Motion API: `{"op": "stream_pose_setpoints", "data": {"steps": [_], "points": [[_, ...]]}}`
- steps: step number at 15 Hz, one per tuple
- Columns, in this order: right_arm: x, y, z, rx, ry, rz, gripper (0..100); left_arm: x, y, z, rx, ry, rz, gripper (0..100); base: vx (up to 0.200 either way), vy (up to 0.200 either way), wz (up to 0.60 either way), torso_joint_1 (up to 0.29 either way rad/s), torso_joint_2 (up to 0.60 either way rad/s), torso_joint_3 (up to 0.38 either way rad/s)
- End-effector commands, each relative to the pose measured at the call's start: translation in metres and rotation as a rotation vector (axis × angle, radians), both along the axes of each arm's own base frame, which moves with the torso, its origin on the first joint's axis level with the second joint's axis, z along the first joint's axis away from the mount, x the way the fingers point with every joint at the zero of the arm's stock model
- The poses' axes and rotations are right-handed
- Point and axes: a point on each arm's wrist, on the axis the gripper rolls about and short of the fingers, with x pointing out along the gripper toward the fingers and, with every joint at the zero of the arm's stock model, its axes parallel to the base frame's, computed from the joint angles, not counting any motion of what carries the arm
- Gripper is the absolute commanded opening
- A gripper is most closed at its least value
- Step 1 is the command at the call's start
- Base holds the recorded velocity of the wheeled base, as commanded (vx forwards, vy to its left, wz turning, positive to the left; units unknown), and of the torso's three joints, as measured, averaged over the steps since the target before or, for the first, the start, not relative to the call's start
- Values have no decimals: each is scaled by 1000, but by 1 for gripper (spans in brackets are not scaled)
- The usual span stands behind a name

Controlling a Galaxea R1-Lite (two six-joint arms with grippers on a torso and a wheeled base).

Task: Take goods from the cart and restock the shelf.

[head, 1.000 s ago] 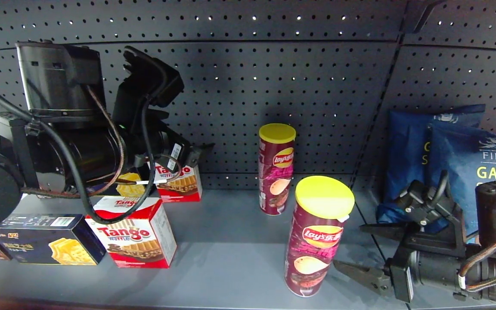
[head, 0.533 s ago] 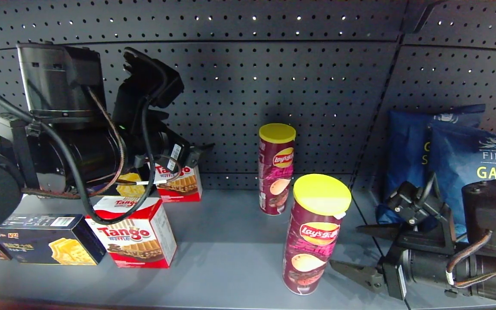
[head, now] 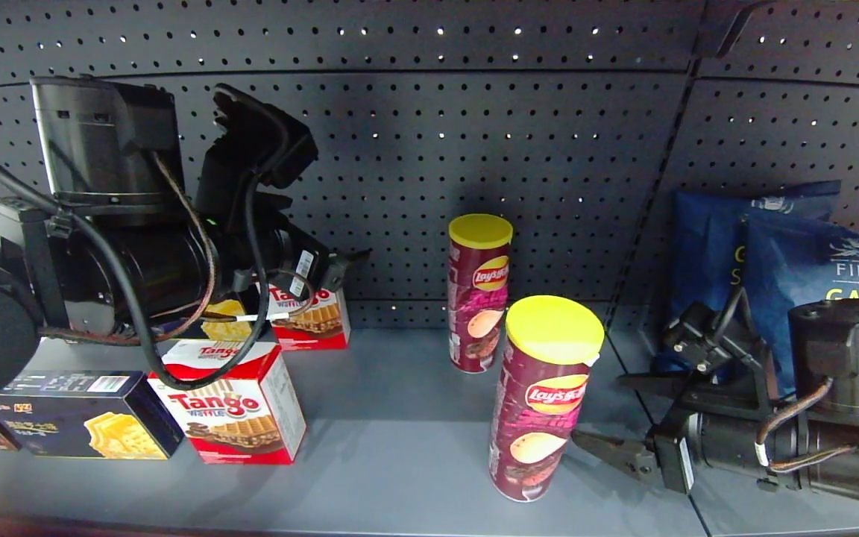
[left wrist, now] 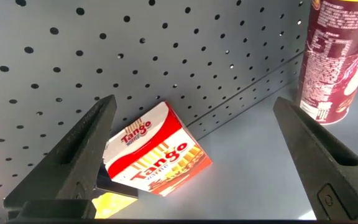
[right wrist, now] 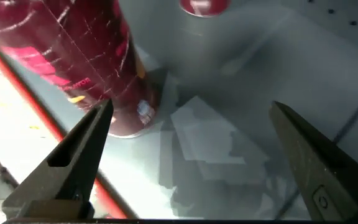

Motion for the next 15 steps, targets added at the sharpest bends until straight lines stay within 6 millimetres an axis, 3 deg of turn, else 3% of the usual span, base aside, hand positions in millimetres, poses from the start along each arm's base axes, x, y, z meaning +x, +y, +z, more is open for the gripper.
{"op": "stream_pose_setpoints", "data": {"steps": [1,9,15], "points": [[2,-1,-2,-5,6,-7,100,0,-1,-1,-11,7,2,100,0,0,0,0,0,0],[3,-9,-2,-5,4,-38,100,1,-1,1,-22,-15,0,100,0,0,0,0,0,0],[10,-1,-6,-21,13,-15,100,4,-3,-1,-22,-12,-1,100,0,0,0,0,0,0]]}}
